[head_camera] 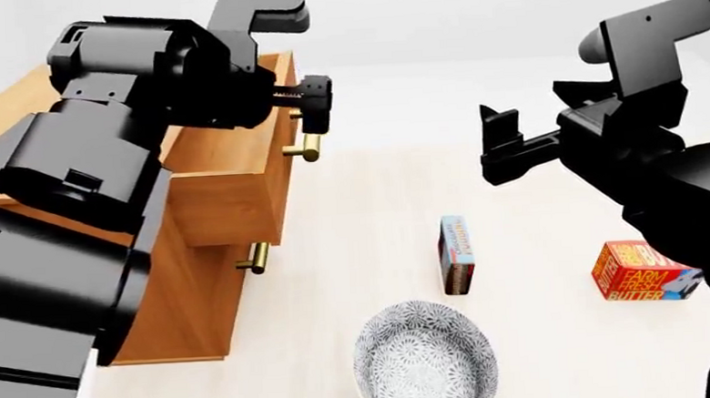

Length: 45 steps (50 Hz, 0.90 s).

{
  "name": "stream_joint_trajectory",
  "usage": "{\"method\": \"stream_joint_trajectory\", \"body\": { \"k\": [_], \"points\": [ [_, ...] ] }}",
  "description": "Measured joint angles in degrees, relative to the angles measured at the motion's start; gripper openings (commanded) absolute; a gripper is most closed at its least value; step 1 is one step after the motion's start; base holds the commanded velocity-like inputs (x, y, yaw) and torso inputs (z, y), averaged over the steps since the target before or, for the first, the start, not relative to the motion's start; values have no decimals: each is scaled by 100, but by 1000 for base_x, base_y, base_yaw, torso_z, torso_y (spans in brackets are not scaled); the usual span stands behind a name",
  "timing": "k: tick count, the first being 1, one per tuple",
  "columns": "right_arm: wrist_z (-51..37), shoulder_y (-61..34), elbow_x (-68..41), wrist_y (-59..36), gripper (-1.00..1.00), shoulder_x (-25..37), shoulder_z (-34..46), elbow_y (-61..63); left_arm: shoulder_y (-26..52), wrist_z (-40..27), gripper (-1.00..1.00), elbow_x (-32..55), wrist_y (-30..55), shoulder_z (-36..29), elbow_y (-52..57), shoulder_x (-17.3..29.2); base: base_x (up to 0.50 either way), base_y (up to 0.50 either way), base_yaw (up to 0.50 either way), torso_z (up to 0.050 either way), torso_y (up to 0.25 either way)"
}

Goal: Put the chocolate pudding in the top drawer of the cabinet and close it.

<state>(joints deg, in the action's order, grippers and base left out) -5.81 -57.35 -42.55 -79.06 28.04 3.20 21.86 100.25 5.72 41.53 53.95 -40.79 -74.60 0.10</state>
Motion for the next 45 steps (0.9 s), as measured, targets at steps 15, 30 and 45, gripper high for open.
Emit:
{"method": "stream_joint_trajectory", "body": {
  "k": [15,30,45],
  "points": [
    [-26,43,-59,26,100,49,-24,0,-136,-2,100,277,-32,-119,-27,-6,0,0,0,0,0],
    [-54,68,-130,27,100,99,-62,1,-197,-66,100,740,-131,-562,-14,-3,0,0,0,0,0],
    [-95,83,-159,80,100,120,-55,-19,-129,-129,100,2570,-428,-2204,53,11,0,0,0,0,0]
  ]
}}
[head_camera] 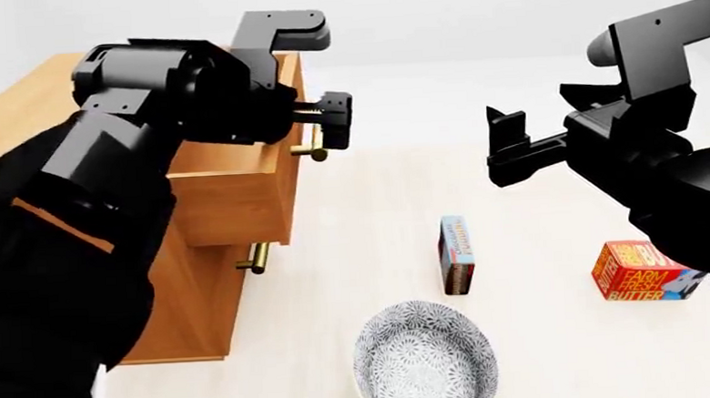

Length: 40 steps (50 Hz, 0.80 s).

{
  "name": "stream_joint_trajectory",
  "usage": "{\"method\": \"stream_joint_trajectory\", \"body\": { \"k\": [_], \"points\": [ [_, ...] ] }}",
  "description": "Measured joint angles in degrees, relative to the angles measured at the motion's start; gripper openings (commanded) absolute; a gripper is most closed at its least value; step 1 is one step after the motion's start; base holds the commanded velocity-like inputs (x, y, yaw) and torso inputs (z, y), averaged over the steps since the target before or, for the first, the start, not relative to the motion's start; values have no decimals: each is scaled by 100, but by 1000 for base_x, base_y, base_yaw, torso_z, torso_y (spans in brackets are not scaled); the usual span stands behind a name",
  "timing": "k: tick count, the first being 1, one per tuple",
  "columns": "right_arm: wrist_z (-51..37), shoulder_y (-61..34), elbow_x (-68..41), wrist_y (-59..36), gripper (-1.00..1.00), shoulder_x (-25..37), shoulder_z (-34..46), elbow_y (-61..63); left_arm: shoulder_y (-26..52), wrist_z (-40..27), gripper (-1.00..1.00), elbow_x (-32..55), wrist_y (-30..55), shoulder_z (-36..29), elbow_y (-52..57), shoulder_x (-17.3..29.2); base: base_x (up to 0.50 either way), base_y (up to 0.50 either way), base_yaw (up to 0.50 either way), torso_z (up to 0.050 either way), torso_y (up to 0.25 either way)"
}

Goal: Put the chocolate pudding in the top drawer of the cabinet and close it.

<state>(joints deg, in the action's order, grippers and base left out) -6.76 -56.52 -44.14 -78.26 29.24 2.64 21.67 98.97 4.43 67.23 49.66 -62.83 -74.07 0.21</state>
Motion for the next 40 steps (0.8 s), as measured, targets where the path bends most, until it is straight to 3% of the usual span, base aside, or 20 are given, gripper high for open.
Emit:
{"method": "stream_joint_trajectory", "body": {
  "k": [18,40],
  "points": [
    [-25,65,-55,71,100,59,-42,-2,215,-187,100,2150,-317,-1838,306,25,0,0,0,0,0],
    [-276,213,4,141,100,223,-248,49,339,-315,100,3466,-737,-2790,935,28,0,0,0,0,0]
  ]
}}
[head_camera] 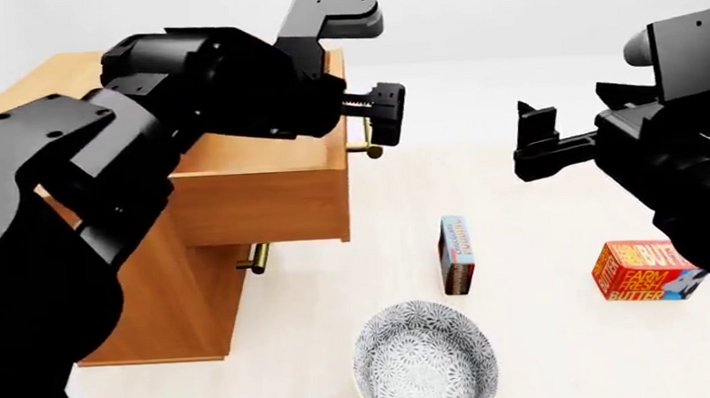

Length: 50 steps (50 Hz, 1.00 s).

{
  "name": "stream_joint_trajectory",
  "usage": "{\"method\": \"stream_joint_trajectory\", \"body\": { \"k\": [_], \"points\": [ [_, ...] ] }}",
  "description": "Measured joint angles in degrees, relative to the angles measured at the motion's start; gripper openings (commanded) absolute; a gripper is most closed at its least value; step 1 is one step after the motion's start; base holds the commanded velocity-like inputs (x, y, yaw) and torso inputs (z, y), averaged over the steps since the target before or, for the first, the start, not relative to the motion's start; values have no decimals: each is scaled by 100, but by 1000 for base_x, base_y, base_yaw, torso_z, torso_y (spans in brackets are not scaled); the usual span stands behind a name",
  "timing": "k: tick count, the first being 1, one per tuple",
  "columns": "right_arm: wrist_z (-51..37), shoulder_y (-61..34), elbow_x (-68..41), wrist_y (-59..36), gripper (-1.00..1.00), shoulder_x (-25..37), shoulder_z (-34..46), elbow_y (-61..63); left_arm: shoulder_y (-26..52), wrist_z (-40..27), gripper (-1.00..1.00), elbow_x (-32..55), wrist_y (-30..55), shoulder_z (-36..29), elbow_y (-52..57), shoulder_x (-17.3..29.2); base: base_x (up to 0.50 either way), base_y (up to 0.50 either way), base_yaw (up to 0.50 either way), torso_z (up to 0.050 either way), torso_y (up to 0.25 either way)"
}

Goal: Put the chocolate pudding in the top drawer of the cabinet and close it.

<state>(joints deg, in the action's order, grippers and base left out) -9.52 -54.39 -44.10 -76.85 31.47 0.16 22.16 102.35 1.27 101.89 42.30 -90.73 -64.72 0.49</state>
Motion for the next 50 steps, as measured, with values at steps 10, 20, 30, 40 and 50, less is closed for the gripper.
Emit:
{"method": "stream_joint_trajectory", "body": {
  "k": [10,20,30,40,50],
  "points": [
    [-393,89,361,160,100,189,-83,40,22,-88,100,282,-144,-124,302,-1,0,0,0,0,0],
    [-591,170,537,269,100,302,-150,64,73,-183,100,544,-237,-169,558,-2,0,0,0,0,0],
    [-667,239,602,352,100,378,-206,78,138,-282,100,736,-325,-252,770,16,0,0,0,0,1],
    [-685,291,593,386,100,422,-253,97,201,-402,100,826,-385,-368,974,68,0,0,0,0,1],
    [-678,304,559,398,100,426,-248,101,327,-641,100,977,-574,-139,1418,266,0,0,0,0,0]
  ]
}}
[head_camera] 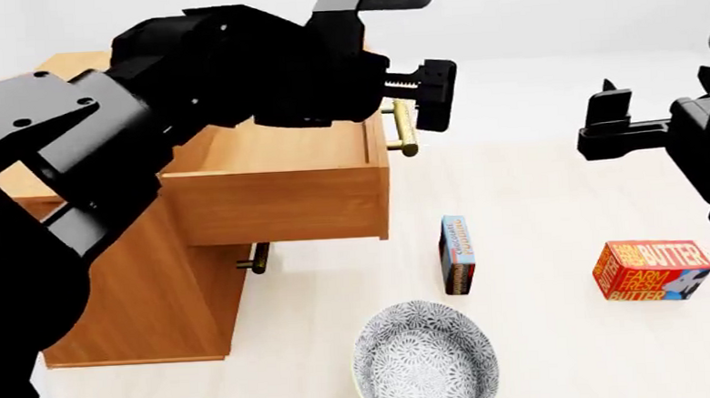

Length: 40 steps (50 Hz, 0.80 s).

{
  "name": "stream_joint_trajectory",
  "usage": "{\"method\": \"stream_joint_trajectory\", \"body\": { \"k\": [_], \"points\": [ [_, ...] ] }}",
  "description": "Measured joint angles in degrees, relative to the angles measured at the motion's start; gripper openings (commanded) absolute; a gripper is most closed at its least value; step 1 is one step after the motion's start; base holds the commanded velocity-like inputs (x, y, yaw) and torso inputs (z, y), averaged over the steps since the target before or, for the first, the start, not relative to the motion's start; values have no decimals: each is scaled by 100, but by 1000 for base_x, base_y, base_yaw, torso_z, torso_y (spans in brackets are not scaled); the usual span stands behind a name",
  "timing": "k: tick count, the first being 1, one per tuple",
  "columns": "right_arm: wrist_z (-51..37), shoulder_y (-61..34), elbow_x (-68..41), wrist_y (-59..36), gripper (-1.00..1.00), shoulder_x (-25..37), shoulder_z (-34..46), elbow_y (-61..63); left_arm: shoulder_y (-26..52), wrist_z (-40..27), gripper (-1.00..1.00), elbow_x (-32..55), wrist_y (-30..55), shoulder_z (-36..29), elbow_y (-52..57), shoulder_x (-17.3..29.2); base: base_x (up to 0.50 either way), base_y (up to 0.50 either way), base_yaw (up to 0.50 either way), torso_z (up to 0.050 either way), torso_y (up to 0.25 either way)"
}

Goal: Put the chocolate pudding in the top drawer of the cabinet and close it.

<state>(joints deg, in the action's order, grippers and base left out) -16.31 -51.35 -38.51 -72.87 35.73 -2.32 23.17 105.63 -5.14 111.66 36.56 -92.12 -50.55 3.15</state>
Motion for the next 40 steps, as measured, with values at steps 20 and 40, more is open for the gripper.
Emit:
{"method": "stream_joint_trajectory", "body": {
  "k": [20,40],
  "points": [
    [17,-69,56,163,100,-140,277,-175,101,-1386,100,-251,-1094,692,3068,1980,0,0,0,0,0],
    [222,-3,279,746,100,-444,758,-783,-732,-2730,100,-1825,-2850,1115,6496,4244,0,0,0,0,0]
  ]
}}
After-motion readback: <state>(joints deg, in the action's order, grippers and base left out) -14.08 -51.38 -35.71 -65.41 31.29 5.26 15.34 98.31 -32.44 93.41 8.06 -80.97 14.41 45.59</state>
